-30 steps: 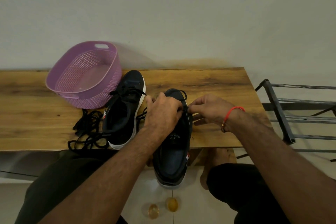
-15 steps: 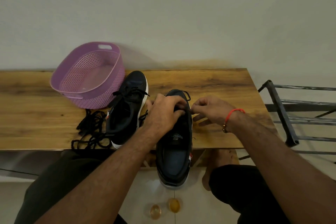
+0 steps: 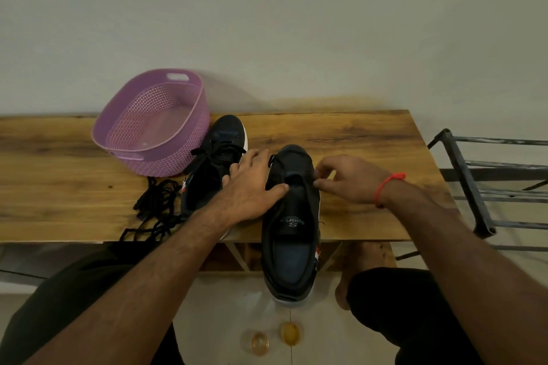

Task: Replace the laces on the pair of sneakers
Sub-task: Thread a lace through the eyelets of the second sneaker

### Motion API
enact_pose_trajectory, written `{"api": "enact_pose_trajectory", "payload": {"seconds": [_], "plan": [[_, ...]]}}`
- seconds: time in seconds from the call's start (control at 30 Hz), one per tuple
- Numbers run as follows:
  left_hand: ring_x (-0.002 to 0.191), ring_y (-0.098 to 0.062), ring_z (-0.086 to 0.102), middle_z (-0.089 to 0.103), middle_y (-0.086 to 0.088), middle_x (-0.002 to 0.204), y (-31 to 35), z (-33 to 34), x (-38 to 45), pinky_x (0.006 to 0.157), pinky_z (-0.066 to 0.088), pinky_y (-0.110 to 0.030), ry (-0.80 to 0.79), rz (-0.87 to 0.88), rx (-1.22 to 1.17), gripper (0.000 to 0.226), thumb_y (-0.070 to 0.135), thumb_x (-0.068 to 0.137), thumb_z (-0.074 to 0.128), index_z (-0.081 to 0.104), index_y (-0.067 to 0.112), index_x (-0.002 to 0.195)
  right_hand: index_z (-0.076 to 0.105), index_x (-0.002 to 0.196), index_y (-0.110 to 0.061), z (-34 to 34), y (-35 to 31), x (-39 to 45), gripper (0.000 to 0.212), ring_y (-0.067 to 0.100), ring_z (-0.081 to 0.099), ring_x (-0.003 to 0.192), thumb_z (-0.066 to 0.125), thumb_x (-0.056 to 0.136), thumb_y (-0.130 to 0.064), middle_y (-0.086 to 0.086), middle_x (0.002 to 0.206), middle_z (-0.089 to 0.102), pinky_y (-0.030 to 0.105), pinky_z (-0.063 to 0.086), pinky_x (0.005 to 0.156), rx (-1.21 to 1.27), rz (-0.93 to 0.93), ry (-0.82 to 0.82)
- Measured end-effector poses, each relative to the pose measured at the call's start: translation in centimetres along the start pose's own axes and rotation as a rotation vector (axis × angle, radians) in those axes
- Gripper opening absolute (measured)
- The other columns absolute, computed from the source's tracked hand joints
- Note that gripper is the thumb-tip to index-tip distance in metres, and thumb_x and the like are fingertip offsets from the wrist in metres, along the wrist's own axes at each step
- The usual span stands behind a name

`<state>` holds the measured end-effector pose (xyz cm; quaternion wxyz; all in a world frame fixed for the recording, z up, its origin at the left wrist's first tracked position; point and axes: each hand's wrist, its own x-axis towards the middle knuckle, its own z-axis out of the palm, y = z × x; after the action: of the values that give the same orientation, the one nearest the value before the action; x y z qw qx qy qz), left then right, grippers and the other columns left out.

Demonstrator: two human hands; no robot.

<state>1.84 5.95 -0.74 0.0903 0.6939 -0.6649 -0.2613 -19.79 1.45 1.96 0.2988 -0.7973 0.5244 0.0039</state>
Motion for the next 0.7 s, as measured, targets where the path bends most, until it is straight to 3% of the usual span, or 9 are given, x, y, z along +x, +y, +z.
{"api": "enact_pose_trajectory", "payload": {"seconds": [0.13, 0.23, 0.3, 0.37, 0.43, 0.53, 0.63, 0.7], "plan": [[0.145, -0.032, 0.023, 0.011, 0.003, 0.164, 0.3, 0.3, -0.2, 0.115, 0.025, -0.052, -0.013, 0.003, 0.007, 0.087, 0.056, 0.092, 0.061, 0.016, 0.023, 0.159, 0.061, 0.096, -0.02, 0.9, -0.2, 0.4, 0.002, 0.016, 0.057, 0.097, 0.059, 0.097, -0.021, -0.001, 0.103, 0.063, 0.026, 0.044, 0.077, -0.014, -0.021, 0.017], [0.146, -0.032, 0.023, 0.011, 0.002, 0.164, 0.4, 0.4, -0.2, 0.115, 0.024, -0.051, -0.026, 0.004, 0.019, 0.086, 0.057, 0.093, 0.06, 0.016, 0.023, 0.158, 0.069, 0.101, -0.014, -0.7, 1.4, -0.3, 0.014, 0.018, 0.064, 0.09, 0.064, 0.093, -0.024, 0.003, 0.097, 0.069, 0.03, 0.05, 0.077, -0.27, 0.2, -0.331], [0.146, -0.032, 0.022, 0.01, 0.001, 0.165, 0.4, 0.4, -0.2, 0.116, 0.023, -0.051, -0.031, 0.0, 0.029, 0.085, 0.057, 0.093, 0.06, 0.016, 0.023, 0.158, 0.072, 0.103, -0.011, -1.4, 2.2, -0.8, 0.019, 0.014, 0.065, 0.077, 0.065, 0.089, -0.022, 0.001, 0.089, 0.07, 0.027, 0.051, 0.07, -0.462, 0.35, -0.514], [0.146, -0.032, 0.023, 0.01, 0.0, 0.165, 0.4, 0.4, -0.2, 0.116, 0.024, -0.052, -0.039, 0.001, 0.032, 0.084, 0.057, 0.093, 0.06, 0.017, 0.022, 0.158, 0.069, 0.107, -0.013, -1.7, 2.8, -1.0, 0.022, 0.016, 0.063, 0.083, 0.064, 0.09, -0.027, 0.002, 0.094, 0.068, 0.031, 0.053, 0.076, -0.501, 0.349, -0.447], [0.145, -0.032, 0.024, 0.011, 0.001, 0.164, 0.4, 0.5, -0.2, 0.115, 0.024, -0.052, -0.036, 0.007, 0.034, 0.082, 0.057, 0.093, 0.059, 0.019, 0.023, 0.156, 0.064, 0.112, -0.019, -1.4, 2.7, -0.7, 0.026, 0.019, 0.059, 0.099, 0.063, 0.093, -0.037, 0.003, 0.109, 0.064, 0.034, 0.051, 0.085, -0.33, 0.256, -0.258], [0.147, -0.032, 0.023, 0.01, 0.001, 0.165, 0.4, 0.6, -0.1, 0.116, 0.023, -0.052, -0.042, 0.005, 0.045, 0.081, 0.058, 0.094, 0.057, 0.019, 0.024, 0.157, 0.06, 0.111, -0.023, -0.2, 0.8, 0.0, 0.025, 0.015, 0.056, 0.098, 0.06, 0.096, -0.043, -0.003, 0.106, 0.061, 0.032, 0.048, 0.083, -0.071, 0.054, -0.087], [0.147, -0.032, 0.022, 0.009, 0.001, 0.166, 0.3, 0.5, -0.1, 0.116, 0.023, -0.051, -0.053, 0.002, 0.061, 0.081, 0.058, 0.094, 0.057, 0.019, 0.024, 0.157, 0.059, 0.102, -0.021, 0.9, -0.2, 0.5, 0.012, 0.015, 0.057, 0.095, 0.059, 0.098, -0.032, -0.003, 0.102, 0.061, 0.029, 0.048, 0.079, -0.056, -0.062, -0.007], [0.146, -0.031, 0.025, 0.012, 0.001, 0.165, 0.4, 0.5, -0.2, 0.115, 0.024, -0.051, -0.058, 0.005, 0.068, 0.079, 0.058, 0.094, 0.057, 0.023, 0.023, 0.156, 0.059, 0.098, -0.02, 0.7, 0.4, 0.3, 0.005, 0.015, 0.058, 0.092, 0.057, 0.098, -0.024, -0.001, 0.101, 0.063, 0.027, 0.048, 0.076, -0.093, -0.021, -0.068]]}}
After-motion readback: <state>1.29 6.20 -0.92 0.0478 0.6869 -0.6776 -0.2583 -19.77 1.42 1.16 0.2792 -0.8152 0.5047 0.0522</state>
